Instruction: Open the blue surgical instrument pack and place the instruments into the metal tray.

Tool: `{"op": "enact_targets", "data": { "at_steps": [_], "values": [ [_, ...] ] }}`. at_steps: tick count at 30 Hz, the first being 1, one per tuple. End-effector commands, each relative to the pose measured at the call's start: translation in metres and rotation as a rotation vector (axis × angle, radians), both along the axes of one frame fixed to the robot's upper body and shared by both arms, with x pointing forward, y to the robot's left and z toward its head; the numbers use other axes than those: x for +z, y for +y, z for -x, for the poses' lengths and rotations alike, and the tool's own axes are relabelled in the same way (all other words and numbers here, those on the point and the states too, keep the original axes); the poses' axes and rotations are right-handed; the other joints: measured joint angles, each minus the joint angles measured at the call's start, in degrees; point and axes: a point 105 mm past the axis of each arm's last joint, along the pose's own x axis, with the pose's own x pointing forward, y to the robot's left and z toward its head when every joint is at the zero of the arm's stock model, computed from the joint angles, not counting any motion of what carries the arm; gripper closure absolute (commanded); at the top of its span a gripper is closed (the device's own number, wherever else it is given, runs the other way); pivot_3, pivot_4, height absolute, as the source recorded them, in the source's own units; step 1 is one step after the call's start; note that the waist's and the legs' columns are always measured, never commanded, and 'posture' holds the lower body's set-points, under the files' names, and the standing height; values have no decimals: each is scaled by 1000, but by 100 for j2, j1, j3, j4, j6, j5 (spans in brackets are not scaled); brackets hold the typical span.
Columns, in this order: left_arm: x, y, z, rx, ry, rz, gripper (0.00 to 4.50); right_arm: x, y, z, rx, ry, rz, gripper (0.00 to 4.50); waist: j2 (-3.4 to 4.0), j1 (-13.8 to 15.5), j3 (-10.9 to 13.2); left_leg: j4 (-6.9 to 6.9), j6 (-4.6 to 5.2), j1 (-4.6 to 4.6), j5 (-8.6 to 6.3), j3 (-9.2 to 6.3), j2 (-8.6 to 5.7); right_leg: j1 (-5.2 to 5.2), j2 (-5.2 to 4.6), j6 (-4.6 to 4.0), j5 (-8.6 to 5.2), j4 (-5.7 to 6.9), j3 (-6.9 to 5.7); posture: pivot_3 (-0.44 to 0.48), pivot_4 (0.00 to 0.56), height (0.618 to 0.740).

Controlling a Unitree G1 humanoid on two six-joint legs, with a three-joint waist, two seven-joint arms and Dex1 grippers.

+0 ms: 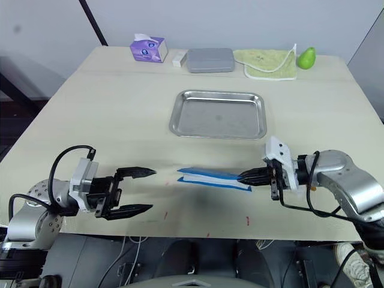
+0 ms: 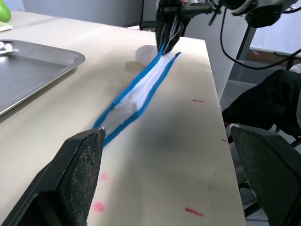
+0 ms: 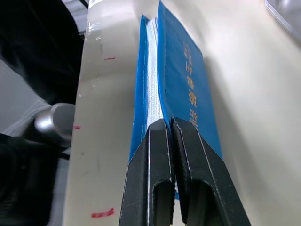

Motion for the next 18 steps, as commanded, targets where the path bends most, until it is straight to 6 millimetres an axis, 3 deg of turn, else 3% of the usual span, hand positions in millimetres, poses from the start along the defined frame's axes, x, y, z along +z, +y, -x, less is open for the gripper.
{"op": "enact_targets", "data": {
  "at_steps": [1, 5, 18],
  "values": [
    [4, 1, 1, 12, -25, 17, 0, 2, -3, -10, 15, 39, 3, 4384, 1, -4, 0, 0, 0, 0, 0, -2, 0, 0, 0, 0, 0, 0, -1, 0, 150, 740],
    [6, 2, -7, 48, -42, 23, 0, -3, -11, -32, -41, 31, 9, 4384, 1, -7, 0, 0, 1, -1, 0, 0, 0, -1, 1, 2, 1, 0, 0, 0, 150, 740],
    [14, -12, -56, 49, -51, 18, 0, -3, -10, -45, -6, -24, 29, 4384, 2, 8, 0, 0, 1, -4, 0, -1, 0, -2, 4, 3, 2, 2, -3, 0, 150, 740]
  ]
}}
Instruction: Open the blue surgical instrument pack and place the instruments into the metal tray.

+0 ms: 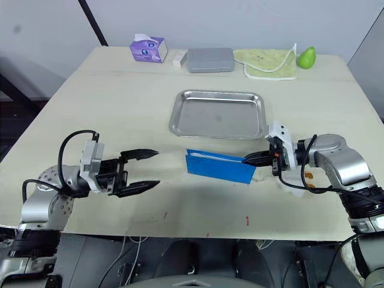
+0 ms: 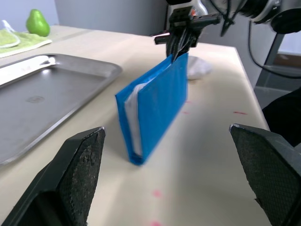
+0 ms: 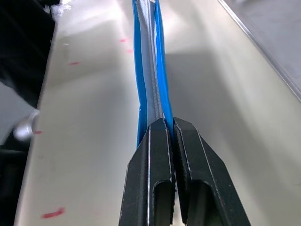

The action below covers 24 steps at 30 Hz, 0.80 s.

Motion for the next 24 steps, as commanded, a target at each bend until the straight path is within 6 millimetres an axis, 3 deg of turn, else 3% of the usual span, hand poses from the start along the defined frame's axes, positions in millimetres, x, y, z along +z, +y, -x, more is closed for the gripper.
{"op": "enact_targets", "data": {
  "at_steps": [1, 10, 13, 16, 24],
  "values": [
    [1, -8, -12, -37, 7, -13, 0, -2, 3, 1, 37, -14, 29, 4384, 0, -5, 0, 1, 0, 0, 0, 0, 0, 0, 0, 0, 0, 0, 0, 0, 150, 740],
    [-5, -43, -40, -138, 61, 43, 0, 0, 6, 5, 51, -13, 25, 4384, 1, -33, 0, 2, 0, -1, 0, 1, 0, 0, 5, 0, 1, 0, 4, 0, 150, 740],
    [-6, -56, -43, -185, 77, 46, 837, 2, 8, 6, 56, -14, 20, 4500, 1, -26, 0, 2, 0, -3, 0, -3, 0, -1, 6, 0, 1, 1, 2, 0, 150, 740],
    [-9, -62, -44, -208, 69, 27, 2067, 3, 10, 7, 57, -14, 17, 4500, 1, -43, 0, 4, 0, -3, 0, -2, 0, -1, 7, 1, 1, 2, 4, 0, 150, 740],
    [-13, -66, -46, -234, 51, 1, 2067, 4, 13, 9, 54, -17, 10, 4500, 1, -76, 0, 3, 0, -3, 0, -5, 0, -1, 8, 0, 1, 2, 3, 0, 150, 740]
  ]
}}
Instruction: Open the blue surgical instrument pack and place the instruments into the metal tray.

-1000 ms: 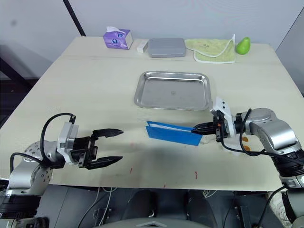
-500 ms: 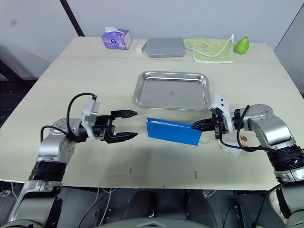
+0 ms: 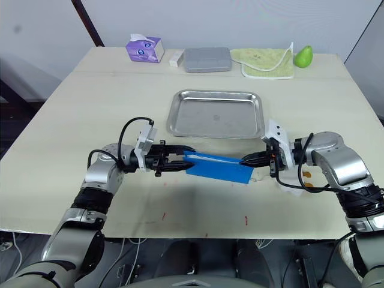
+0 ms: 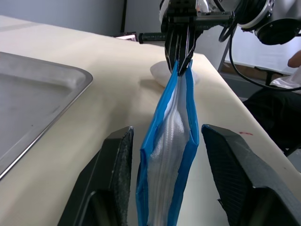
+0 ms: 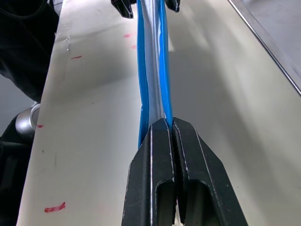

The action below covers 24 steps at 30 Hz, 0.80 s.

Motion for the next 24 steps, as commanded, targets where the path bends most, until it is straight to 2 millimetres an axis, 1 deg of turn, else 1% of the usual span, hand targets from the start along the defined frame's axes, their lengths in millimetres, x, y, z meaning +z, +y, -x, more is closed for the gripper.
{"op": "enact_targets", "data": {
  "at_steps": [1, 9, 10, 12, 15, 16, 22, 24],
  "values": [
    [7, -3, 0, -34, -52, -2, 2067, 2, 4, 3, 14, -7, -6, 4500, 0, -17, 0, 0, 0, 0, 0, 0, 0, 0, 0, 0, 0, 0, 0, 0, 150, 740],
    [11, -8, -2, -49, -64, 9, 2067, 2, 5, 3, 13, -10, -8, 4500, 0, -60, 0, -1, 0, -1, 0, -3, 0, 0, 0, 0, 0, 0, -1, 0, 150, 740],
    [10, -8, -1, -53, -68, 4, 2511, 2, 5, 3, 13, -11, -8, 4500, 0, -61, 0, -1, 0, -1, 0, -3, 0, 0, 0, 0, 0, -1, -1, 0, 150, 740],
    [8, -9, 0, -61, -68, -4, 2739, 2, 6, 2, 10, -12, -10, 4500, 0, -62, 0, -1, 0, -2, 0, -3, 0, 0, 0, 0, 0, -1, -1, 0, 150, 740],
    [3, -9, 1, -70, -82, -28, 4203, 3, 6, 2, 8, -15, -12, 4500, 0, -62, 0, -1, 0, -2, 0, -3, 0, 0, 0, 0, 0, -1, -1, 0, 150, 740],
    [2, -9, 1, -70, -84, -30, 4481, 3, 6, 2, 8, -16, -12, 4500, 0, -62, 0, -1, 0, -2, 0, -3, 0, 0, 0, 0, 0, -1, -2, 0, 150, 740],
    [-1, -8, 3, -70, -94, -34, 4481, 5, 8, 2, 5, -20, -24, 4500, 0, -64, 0, -1, 0, -2, 0, -3, 0, 0, 0, 0, 0, -1, -1, 0, 150, 740],
    [0, -6, 5, -63, -107, -34, 4481, 7, 8, -1, -22, -26, -39, 4500, 0, -68, 0, -1, 0, -2, 0, -3, 0, 0, 0, 0, 0, -1, -1, 0, 150, 740]
  ]
}}
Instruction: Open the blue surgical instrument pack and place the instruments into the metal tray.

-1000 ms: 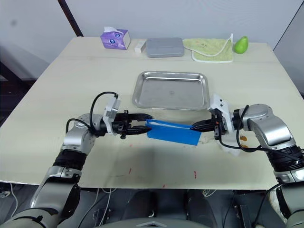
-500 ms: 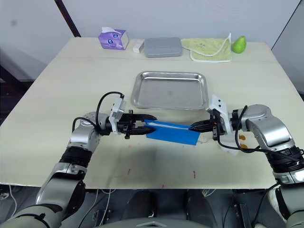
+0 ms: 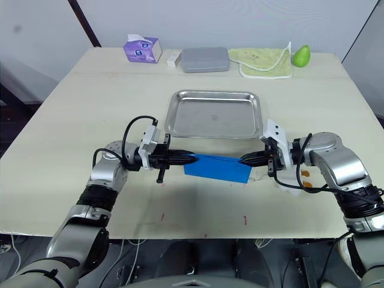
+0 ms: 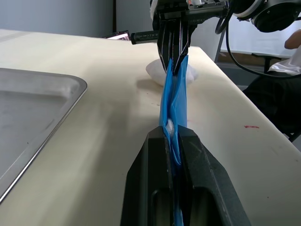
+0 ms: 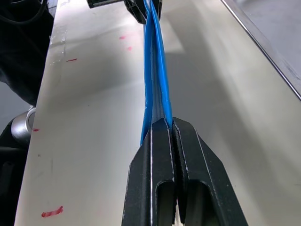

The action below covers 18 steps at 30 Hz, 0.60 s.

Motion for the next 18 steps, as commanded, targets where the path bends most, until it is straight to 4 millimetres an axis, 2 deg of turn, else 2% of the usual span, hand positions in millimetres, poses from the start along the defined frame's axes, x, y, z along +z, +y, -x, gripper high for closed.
{"op": "enact_targets", "data": {
  "at_steps": [1, 2, 4, 6, 12, 13, 16, 18],
  "values": [
    [1, 3, 7, -18, -27, -10, 4481, 11, 4, 1, -6, -16, -46, 4500, 0, -21, 0, 0, 0, 0, 0, 0, 0, 0, 0, 0, 0, 0, 0, 0, 150, 740],
    [3, 6, 9, -9, -32, -7, 4481, 15, 3, 1, -7, -28, -57, 4500, 0, -22, 0, -2, 0, 0, 0, 1, 0, -1, 0, 0, 0, 0, 1, 0, 150, 740],
    [5, 10, 13, 2, -40, -9, 4500, 27, -1, 0, -31, -39, -95, 4067, 1, -24, 0, -2, 0, 1, 0, 1, 0, -1, 0, 0, 0, 0, 2, 0, 150, 740],
    [7, 14, 19, 15, -43, -9, 4500, 41, -16, 6, -58, -39, -130, 3498, 8, -12, 5, -4, 0, -3, 0, 2, 1, -4, -1, 0, 0, 0, 3, 0, 150, 740],
    [8, 21, 25, 78, -56, -28, 4500, 58, -62, 25, -196, -50, -104, 242, 9, 17, 7, -2, 0, -4, 0, 1, -1, -2, -11, 2, 0, -2, -3, 0, 150, 740],
    [8, 21, 26, 87, -56, -25, 4500, 57, -70, 28, -227, -58, -67, 64, 10, 19, 7, -2, 0, -3, 0, -1, -1, 0, -10, 1, 0, -2, -4, 0, 150, 740],
    [10, 22, 29, 103, -60, -23, 4500, 45, -88, 37, -285, -79, 68, 64, 10, 13, 7, -4, 0, -4, -1, 0, -1, 0, -10, 2, 0, -4, -2, 0, 150, 740],
    [10, 23, 30, 111, -61, -23, 4500, 40, -94, 39, -320, -81, 94, 64, 10, -3, 7, -4, 1, -4, -1, 0, -1, -1, -10, 2, 0, -4, -2, 0, 150, 740]
  ]
}}
